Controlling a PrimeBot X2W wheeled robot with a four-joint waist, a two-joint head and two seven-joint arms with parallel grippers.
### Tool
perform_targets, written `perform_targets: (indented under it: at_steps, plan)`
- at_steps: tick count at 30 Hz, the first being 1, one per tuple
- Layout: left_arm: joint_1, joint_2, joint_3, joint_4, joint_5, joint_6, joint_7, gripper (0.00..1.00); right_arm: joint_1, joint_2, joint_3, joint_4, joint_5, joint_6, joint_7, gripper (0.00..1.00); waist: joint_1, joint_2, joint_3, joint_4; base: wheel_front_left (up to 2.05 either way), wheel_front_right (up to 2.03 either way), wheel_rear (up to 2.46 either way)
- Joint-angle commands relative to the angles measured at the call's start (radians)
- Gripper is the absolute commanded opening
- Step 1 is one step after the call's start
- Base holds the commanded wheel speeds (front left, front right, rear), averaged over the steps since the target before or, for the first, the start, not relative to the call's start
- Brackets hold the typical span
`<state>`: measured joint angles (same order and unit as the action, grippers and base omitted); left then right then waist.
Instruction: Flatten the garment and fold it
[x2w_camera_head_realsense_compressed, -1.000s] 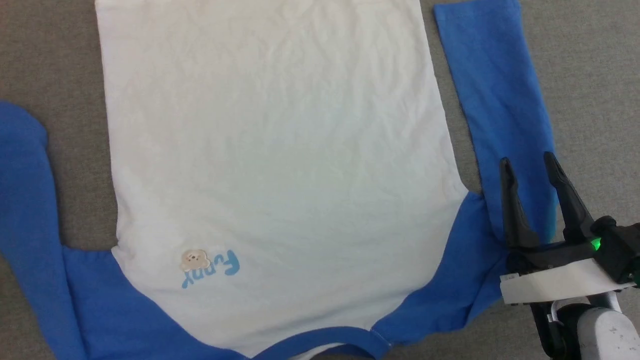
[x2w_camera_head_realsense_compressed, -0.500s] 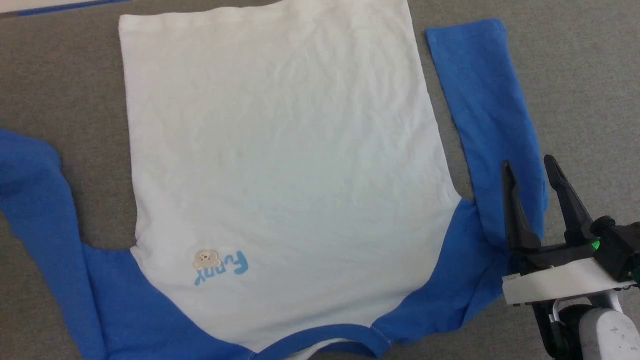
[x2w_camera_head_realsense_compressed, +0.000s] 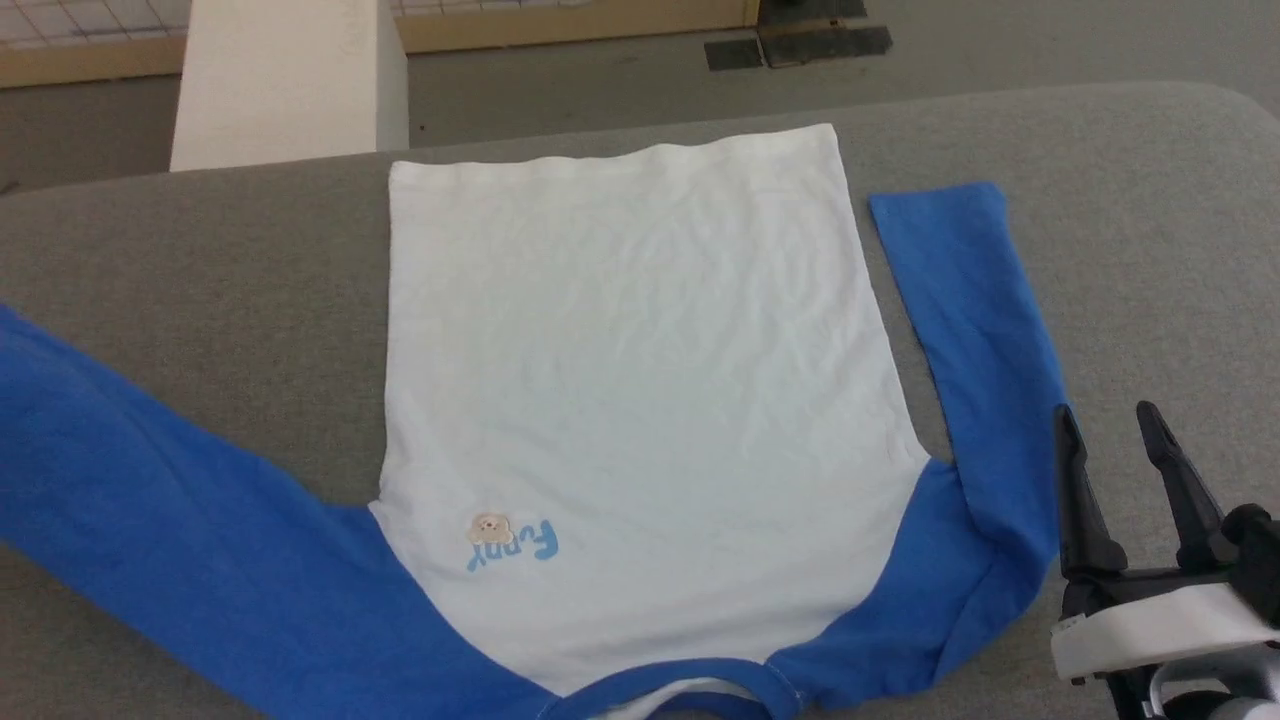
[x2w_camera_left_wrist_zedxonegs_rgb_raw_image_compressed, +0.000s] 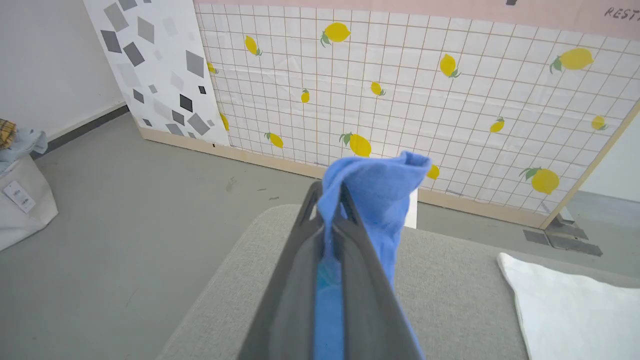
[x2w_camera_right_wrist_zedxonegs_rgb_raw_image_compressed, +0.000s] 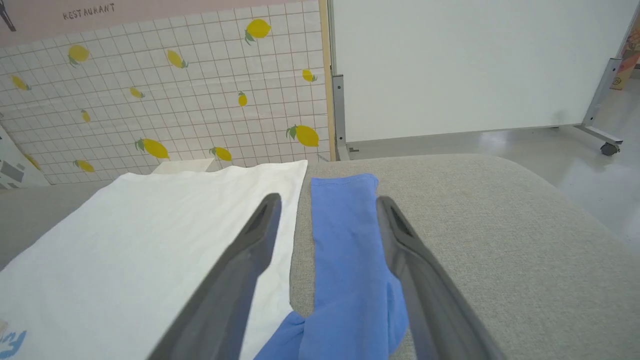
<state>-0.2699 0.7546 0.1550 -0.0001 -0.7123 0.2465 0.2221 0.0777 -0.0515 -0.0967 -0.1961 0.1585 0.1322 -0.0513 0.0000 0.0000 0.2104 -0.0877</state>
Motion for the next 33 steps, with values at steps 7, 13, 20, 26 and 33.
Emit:
perform_targets:
  at_steps: [7, 13, 20, 26, 33]
  plan:
    - [0.106, -0.040, -0.032, -0.280, -0.026, 0.011, 0.045, 0.00, 0.039, 0.001, -0.020, -0.034, 0.011, -0.002, 0.019, 1.00, 0.0000, 0.0000, -0.112, 0.075, 0.00, 0.00, 0.00]
    - [0.116, -0.143, -0.194, -0.450, -0.029, 0.015, 0.068, 0.00, 0.044, 0.001, -0.039, -0.070, 0.005, -0.002, 0.029, 1.00, 0.0000, 0.0000, -0.120, 0.076, 0.00, 0.00, 0.00]
    - [0.047, -0.323, -0.441, -0.437, 0.029, 0.034, 0.054, 0.00, 0.044, 0.001, -0.052, -0.103, -0.002, -0.002, 0.049, 1.00, 0.0000, 0.0000, -0.114, 0.058, 0.00, 0.00, 0.00]
    - [-0.031, -0.510, -0.666, -0.305, 0.073, 0.012, 0.038, 0.00, 0.045, 0.001, -0.048, -0.105, 0.004, -0.002, 0.054, 1.00, 0.0000, 0.0000, -0.103, 0.032, 0.00, 0.00, 0.00]
    - [-0.099, -0.629, -0.842, -0.073, 0.095, -0.063, 0.051, 0.00, 0.033, 0.001, -0.026, -0.089, 0.012, -0.002, 0.053, 1.00, 0.0000, 0.0000, -0.085, -0.004, 0.00, 0.00, 0.00]
